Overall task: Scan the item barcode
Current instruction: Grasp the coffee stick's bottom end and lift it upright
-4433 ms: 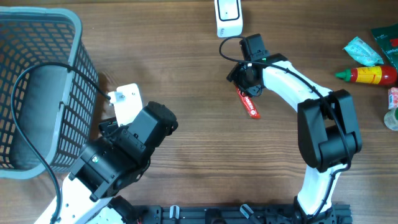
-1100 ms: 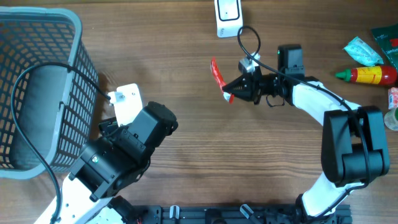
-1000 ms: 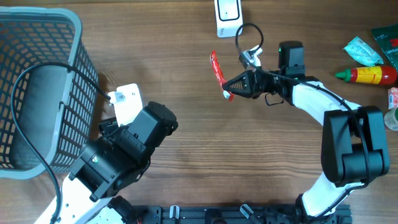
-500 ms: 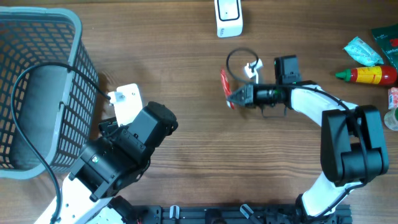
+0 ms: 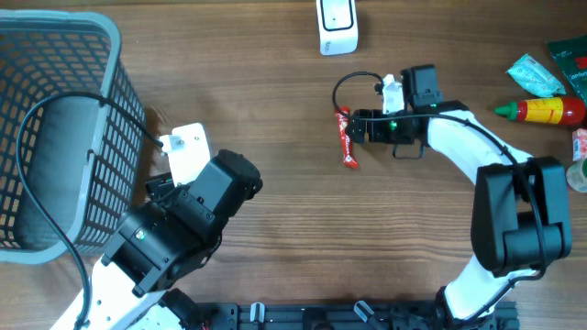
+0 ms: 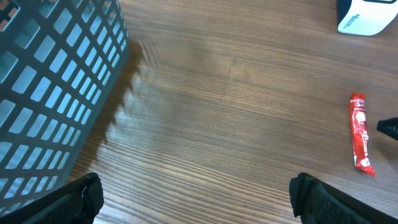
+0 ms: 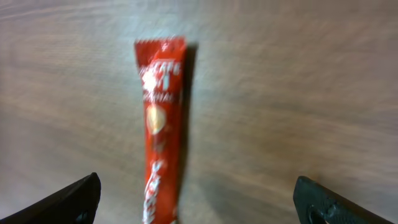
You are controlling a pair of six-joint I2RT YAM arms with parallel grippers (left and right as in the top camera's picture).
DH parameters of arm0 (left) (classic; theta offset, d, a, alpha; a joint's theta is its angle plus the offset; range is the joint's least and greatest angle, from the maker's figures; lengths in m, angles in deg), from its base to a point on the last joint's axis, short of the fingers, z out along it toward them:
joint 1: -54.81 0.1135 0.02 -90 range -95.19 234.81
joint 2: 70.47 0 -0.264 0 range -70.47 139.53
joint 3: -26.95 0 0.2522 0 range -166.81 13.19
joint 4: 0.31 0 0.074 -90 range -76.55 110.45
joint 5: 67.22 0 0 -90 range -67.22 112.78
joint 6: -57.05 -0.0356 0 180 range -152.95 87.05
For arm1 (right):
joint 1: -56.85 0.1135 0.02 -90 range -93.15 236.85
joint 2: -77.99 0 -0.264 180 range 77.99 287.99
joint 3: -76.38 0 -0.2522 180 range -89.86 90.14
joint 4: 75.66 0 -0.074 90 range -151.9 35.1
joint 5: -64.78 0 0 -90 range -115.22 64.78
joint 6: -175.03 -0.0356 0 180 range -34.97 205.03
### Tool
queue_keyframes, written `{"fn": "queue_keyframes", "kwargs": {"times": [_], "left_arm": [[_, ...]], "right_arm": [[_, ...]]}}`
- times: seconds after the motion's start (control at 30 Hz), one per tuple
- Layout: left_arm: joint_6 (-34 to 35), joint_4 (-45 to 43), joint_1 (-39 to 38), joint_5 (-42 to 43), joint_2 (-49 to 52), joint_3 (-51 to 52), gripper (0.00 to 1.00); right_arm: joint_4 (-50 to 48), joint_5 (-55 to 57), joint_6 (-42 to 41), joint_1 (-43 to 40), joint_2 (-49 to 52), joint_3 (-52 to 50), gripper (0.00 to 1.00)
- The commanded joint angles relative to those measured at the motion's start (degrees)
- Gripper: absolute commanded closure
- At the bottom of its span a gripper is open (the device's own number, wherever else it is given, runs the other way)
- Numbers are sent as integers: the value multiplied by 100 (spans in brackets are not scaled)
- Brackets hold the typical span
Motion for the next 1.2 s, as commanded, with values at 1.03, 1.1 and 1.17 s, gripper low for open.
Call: {"fn": "queue_keyframes", "kwargs": {"times": [1.03,1.1,1.17], "left_arm": [[74,0,-15,-57,15,-7,0],[74,0,-15,-57,15,-4,0],[74,0,-15,-57,15,-4,0]], "right_arm": [[1246,730,-890,1558,719,463,96],[1399,-448,-490,1335,599,750,96],[1510,-1886,26,1005,496,979,96]]}}
